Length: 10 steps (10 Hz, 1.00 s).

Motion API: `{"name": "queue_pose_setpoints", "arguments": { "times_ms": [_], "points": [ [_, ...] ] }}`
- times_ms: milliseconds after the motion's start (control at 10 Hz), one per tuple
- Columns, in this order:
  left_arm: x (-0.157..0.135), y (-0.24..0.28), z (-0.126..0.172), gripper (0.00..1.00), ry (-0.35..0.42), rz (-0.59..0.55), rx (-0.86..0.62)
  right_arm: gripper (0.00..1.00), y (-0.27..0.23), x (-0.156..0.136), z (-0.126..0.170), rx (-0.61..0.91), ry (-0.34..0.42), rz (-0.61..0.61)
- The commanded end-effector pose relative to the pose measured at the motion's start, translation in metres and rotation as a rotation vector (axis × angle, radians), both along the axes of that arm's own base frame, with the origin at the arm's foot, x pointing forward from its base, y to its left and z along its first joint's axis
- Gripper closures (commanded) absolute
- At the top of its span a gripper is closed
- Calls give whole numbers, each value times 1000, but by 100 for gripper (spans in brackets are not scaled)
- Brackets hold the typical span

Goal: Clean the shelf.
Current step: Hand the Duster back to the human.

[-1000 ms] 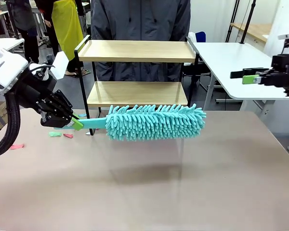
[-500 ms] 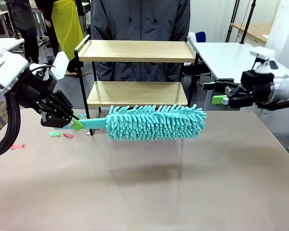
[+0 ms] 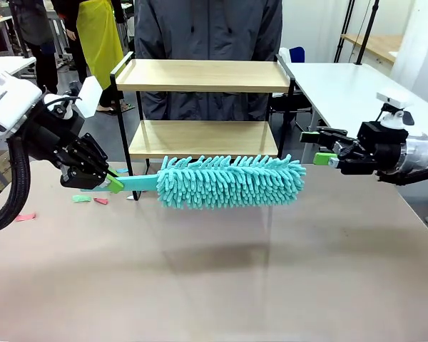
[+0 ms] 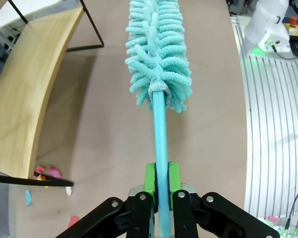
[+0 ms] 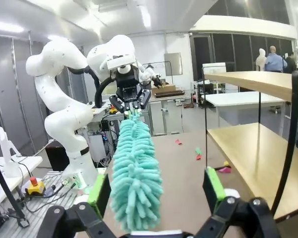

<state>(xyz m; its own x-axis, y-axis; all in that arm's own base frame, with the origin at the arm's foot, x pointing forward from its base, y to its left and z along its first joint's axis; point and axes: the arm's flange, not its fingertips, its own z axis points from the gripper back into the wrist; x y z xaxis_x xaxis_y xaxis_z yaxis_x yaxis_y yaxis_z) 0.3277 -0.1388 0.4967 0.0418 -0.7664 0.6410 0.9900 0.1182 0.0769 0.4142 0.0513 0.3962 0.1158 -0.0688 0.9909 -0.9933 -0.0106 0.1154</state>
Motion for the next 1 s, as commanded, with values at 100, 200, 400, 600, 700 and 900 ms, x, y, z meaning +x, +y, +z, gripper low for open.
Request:
{"name": "queue_pose_setpoints", "arguments": {
  "times_ms": [100, 200, 400, 600, 700, 900],
  "points": [
    [0, 0, 2, 87, -5, -11, -34, 0, 12, -7, 11, -73, 120, -21],
    [0, 0, 2, 87, -5, -11, -34, 0, 19, -8, 4, -90, 144, -33],
    [0, 0, 2, 87, -5, -11, -34, 0, 28, -14, -8, -121, 162, -21],
    [0, 0, 2, 87, -5, -11, -34, 0, 37, -21, -20, -132, 170, -1],
    [0, 0, 2, 87, -5, -11, -34, 0, 42, -24, -24, -129, 168, 7],
    [0, 0, 2, 87, -5, -11, -34, 0, 40, -26, -18, -81, 120, 2]
  ]
}}
